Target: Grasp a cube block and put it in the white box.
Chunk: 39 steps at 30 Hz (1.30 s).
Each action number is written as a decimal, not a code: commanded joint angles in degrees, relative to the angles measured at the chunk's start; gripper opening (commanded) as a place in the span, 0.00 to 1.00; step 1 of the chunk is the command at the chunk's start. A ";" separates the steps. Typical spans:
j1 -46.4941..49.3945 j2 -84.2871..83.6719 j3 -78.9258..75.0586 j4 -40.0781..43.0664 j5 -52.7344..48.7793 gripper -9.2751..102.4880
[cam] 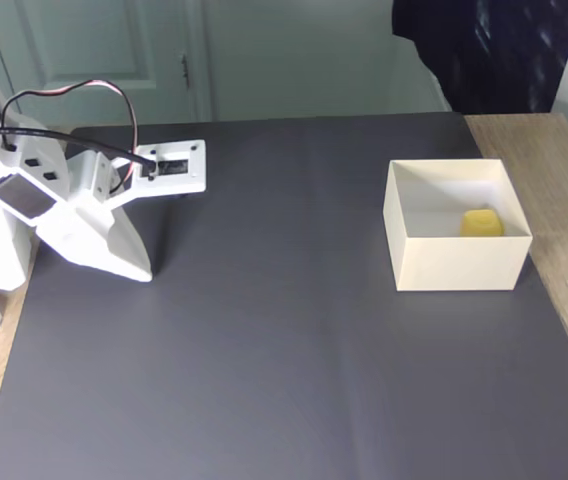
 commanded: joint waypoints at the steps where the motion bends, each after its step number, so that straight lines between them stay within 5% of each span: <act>1: 0.35 0.35 -0.26 2.11 0.88 0.09; 39: 0.09 0.35 -0.26 7.29 -3.34 0.10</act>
